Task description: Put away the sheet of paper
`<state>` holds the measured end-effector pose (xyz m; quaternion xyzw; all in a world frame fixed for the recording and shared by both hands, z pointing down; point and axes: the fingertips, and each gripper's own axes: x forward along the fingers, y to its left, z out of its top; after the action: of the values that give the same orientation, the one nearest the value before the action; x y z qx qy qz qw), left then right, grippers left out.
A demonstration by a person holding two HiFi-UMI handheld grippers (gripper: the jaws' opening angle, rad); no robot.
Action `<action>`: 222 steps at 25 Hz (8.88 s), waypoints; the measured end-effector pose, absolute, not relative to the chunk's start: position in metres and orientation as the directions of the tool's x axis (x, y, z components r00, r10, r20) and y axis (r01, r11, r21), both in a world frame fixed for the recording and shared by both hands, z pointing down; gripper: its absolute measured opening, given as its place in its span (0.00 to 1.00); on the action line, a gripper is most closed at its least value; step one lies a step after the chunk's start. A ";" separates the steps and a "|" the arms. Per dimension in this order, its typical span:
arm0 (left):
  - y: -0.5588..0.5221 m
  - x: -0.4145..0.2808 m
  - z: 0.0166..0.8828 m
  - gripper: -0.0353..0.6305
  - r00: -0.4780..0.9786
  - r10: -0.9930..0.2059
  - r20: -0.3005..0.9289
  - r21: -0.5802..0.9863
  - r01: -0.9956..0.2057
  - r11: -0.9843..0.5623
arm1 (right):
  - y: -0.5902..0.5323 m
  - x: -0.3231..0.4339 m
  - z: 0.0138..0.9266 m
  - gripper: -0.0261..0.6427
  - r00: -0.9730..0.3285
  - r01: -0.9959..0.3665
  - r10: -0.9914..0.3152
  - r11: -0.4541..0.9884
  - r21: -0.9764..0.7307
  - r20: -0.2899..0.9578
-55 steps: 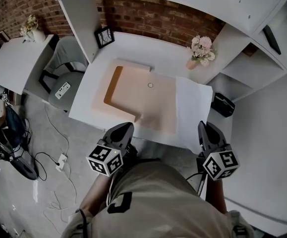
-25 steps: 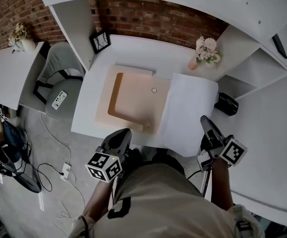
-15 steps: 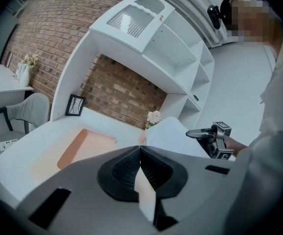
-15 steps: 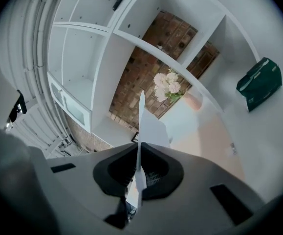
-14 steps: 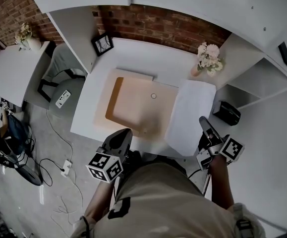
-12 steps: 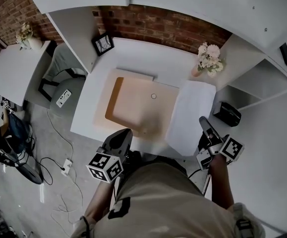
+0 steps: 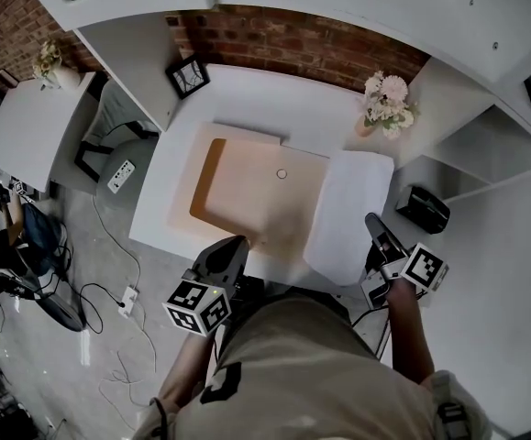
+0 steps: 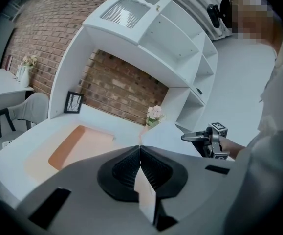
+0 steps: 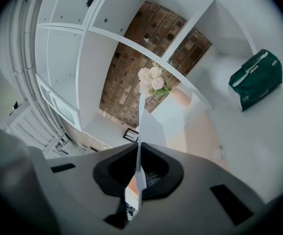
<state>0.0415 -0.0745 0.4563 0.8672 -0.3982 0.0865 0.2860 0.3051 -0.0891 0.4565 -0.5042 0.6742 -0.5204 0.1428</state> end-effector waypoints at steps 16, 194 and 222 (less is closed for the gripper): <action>-0.064 0.071 0.464 0.08 0.700 -0.590 0.403 0.422 -0.714 -0.558 | -0.085 0.335 0.525 0.08 -0.311 -0.842 -0.768 -0.051 -0.538 0.560; -0.054 -0.103 0.464 0.08 0.660 -0.667 0.345 0.503 -0.730 -0.462 | -0.136 0.248 0.604 0.08 -0.281 -0.691 -0.733 -0.293 -0.660 0.620; -0.055 -0.066 0.447 0.08 0.599 -0.692 0.403 0.424 -0.792 -0.439 | -0.156 0.208 0.611 0.08 -0.471 -0.523 -0.725 -0.230 -0.821 0.503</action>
<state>-0.0660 -0.0555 0.4467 0.8440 -0.4396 0.0846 0.2954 0.2083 -0.1563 0.6111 -0.5072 0.6148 -0.5980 0.0843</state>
